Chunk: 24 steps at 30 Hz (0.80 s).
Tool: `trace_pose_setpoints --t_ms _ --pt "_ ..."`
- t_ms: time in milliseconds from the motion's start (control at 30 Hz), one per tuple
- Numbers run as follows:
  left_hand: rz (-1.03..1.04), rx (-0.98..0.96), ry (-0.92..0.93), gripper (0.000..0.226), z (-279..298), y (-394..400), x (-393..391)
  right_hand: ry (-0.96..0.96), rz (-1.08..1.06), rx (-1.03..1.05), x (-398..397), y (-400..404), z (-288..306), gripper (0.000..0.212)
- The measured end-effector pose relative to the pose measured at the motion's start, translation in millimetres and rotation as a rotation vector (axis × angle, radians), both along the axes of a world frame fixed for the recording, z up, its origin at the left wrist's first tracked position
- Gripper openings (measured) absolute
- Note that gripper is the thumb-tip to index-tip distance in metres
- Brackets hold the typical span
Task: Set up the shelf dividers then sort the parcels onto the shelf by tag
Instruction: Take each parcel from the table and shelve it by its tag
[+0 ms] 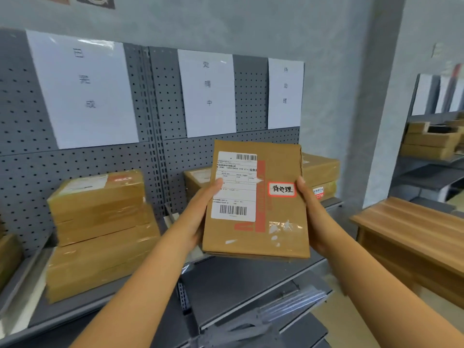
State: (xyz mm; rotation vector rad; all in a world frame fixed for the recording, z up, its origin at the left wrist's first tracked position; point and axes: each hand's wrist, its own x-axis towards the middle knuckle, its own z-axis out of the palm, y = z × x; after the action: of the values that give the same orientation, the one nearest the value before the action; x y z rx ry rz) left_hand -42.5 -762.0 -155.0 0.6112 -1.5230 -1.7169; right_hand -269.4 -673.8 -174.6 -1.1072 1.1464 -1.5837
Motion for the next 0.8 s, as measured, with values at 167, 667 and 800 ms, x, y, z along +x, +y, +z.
trace_pose_setpoints --t_ms 167,667,800 --pt "0.028 0.013 -0.015 0.058 -11.5 -20.1 -88.0 -0.006 0.000 0.004 -89.7 -18.4 -7.7 0.065" --pt "0.187 0.106 0.052 0.052 -5.5 -56.9 -278.6 0.061 0.131 0.060 -292.7 -93.3 8.9 0.066" --pt "0.231 0.066 0.086 0.054 21.1 -87.5 -305.0 0.001 0.156 0.005 -311.8 -127.0 38.9 0.077"
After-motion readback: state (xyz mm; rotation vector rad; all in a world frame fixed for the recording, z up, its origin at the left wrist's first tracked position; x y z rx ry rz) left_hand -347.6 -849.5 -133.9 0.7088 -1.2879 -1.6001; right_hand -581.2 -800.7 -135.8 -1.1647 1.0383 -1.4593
